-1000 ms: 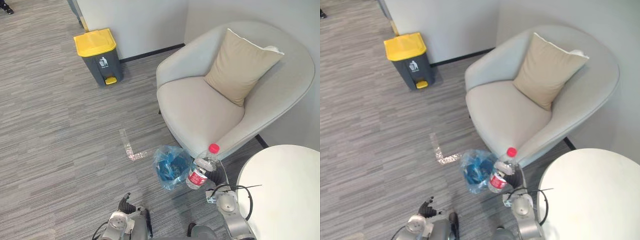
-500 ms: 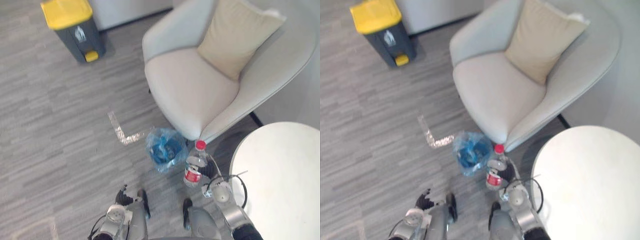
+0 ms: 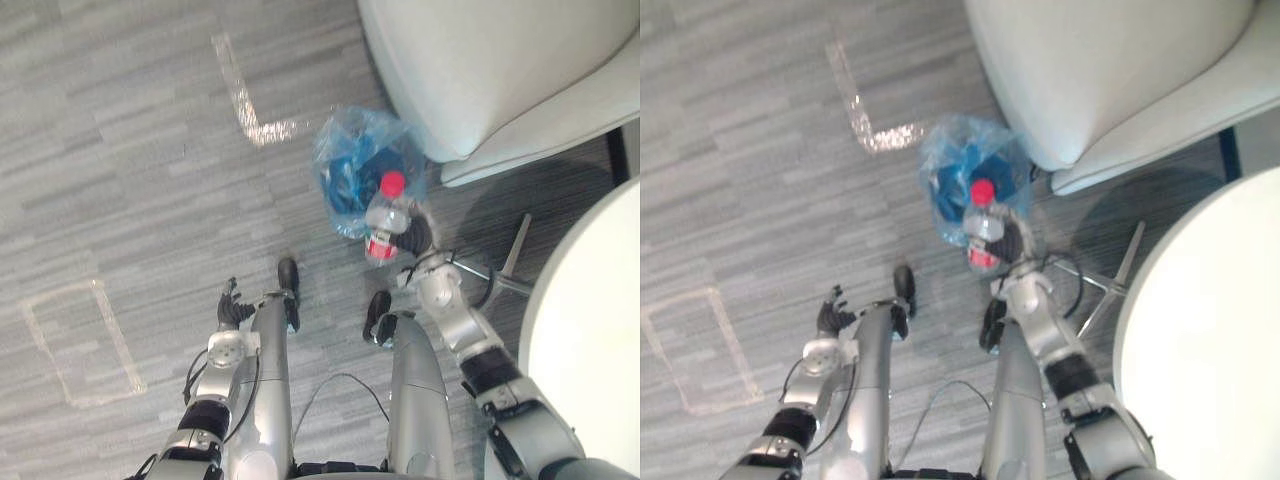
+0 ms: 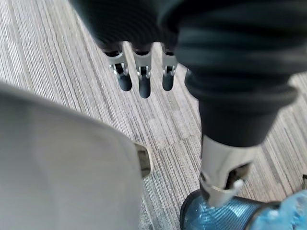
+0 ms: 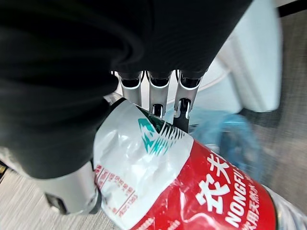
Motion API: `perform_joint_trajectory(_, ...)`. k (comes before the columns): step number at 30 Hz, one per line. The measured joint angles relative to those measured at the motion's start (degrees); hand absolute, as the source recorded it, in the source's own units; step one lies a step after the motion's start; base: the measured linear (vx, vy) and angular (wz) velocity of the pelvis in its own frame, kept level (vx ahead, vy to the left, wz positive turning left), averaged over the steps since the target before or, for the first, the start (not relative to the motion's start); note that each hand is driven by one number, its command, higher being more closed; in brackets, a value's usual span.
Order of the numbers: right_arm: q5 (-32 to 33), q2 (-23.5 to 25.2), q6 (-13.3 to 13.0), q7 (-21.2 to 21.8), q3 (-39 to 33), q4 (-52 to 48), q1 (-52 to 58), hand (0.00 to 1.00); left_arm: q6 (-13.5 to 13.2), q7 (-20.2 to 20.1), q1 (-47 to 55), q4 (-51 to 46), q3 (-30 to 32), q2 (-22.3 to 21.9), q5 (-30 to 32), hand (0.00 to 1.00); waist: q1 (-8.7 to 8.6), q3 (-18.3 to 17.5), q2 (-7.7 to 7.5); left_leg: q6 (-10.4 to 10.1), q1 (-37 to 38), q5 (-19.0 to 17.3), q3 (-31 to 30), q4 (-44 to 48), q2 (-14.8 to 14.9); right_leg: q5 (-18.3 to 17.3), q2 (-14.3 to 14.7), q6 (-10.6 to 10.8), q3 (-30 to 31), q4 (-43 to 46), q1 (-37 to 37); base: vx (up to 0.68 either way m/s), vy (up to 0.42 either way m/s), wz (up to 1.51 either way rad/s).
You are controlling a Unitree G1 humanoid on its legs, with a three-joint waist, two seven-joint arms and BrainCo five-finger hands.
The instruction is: Gather rubbish on tea table into small bin, then transfer packed bag to large trash can.
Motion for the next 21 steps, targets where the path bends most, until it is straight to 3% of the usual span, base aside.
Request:
perform_joint_trajectory(4, 0.35, -1.63, 0.09, -1.53, -0.32, 0.17, -5.45, 1.00, -0.74, 0.39, -0.97, -2.43, 0.41, -0.17, -1.23, 0.00, 0.54, 0.46, -0.03, 0.01, -3.98, 0.80, -0.30, 0.09, -0.55, -0.08, -0.62, -0.06, -0.21, 1.13, -4.11, -0.02, -0.028, 0.09)
perform_joint_trajectory(21, 2.44, -3.18, -0.11, -6.80, -4.81, -6.84, -7.88, 1.00, -0.54, 0.44, -1.52, -2.76, 0.38, -1.50, -1.45, 0.00, 1.26, 0.72, -0.03, -0.82, -4.23, 3.35, -1.99, -3.66, -2.30, -0.22, -1.70, -0.29, -2.27, 0.11, -4.28, 0.01, -0.026, 0.08)
